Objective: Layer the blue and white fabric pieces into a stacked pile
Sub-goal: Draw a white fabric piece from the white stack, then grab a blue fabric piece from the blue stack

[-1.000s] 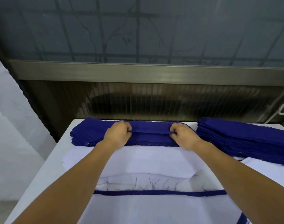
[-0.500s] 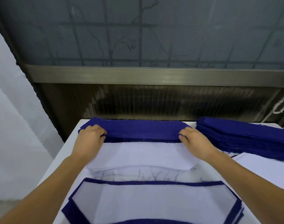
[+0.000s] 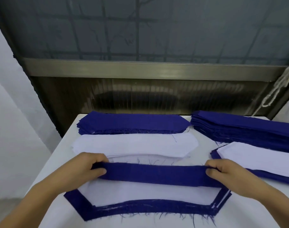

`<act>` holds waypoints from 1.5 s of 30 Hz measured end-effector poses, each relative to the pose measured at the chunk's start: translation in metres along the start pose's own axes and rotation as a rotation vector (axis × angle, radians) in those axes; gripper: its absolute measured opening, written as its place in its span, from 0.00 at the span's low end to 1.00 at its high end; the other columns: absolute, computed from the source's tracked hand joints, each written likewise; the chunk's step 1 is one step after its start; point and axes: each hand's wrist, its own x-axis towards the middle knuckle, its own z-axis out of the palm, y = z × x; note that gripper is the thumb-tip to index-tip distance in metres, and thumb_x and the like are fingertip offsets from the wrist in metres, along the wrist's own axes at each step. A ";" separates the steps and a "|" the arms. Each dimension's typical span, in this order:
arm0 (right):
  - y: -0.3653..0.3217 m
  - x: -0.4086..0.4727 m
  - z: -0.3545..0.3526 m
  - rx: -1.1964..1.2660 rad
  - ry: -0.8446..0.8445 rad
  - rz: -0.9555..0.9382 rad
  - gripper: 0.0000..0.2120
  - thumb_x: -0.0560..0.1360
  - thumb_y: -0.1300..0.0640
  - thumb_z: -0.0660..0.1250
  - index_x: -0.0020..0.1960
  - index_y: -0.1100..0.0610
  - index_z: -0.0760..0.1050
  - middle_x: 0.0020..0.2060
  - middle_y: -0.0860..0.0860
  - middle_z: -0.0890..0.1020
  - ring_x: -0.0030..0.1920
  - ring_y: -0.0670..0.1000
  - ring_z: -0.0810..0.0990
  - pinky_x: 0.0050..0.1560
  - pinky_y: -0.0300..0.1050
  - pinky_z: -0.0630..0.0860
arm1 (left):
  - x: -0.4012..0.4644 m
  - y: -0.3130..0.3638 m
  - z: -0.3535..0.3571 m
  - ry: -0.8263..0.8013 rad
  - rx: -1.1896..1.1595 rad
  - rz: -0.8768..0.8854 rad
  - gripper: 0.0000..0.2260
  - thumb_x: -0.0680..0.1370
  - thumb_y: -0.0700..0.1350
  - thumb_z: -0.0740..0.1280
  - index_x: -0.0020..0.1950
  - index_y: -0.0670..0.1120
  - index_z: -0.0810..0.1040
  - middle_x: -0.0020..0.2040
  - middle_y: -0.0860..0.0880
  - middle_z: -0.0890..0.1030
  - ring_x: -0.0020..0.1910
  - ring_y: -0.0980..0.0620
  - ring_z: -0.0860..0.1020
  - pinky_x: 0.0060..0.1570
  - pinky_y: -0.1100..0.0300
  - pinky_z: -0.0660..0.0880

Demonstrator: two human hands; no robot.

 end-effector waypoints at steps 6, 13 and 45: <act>-0.025 0.005 -0.013 -0.128 0.428 -0.184 0.07 0.80 0.54 0.61 0.47 0.44 0.75 0.41 0.38 0.80 0.48 0.38 0.77 0.41 0.32 0.74 | 0.001 0.022 -0.016 0.437 0.000 0.035 0.13 0.76 0.42 0.70 0.44 0.61 0.75 0.45 0.63 0.77 0.45 0.59 0.77 0.44 0.72 0.71; 0.020 -0.018 0.043 -0.434 0.585 -0.561 0.15 0.81 0.53 0.57 0.53 0.55 0.82 0.50 0.45 0.80 0.51 0.43 0.75 0.54 0.37 0.69 | -0.039 0.000 0.019 0.410 0.136 0.205 0.18 0.65 0.32 0.77 0.43 0.54 0.81 0.46 0.63 0.77 0.48 0.63 0.74 0.50 0.72 0.70; 0.028 -0.003 0.058 -0.470 0.280 -0.157 0.09 0.78 0.49 0.63 0.40 0.45 0.67 0.33 0.40 0.71 0.33 0.39 0.70 0.33 0.32 0.65 | 0.001 -0.011 0.071 0.211 0.168 0.175 0.07 0.78 0.54 0.65 0.40 0.58 0.71 0.42 0.63 0.71 0.44 0.64 0.70 0.44 0.68 0.69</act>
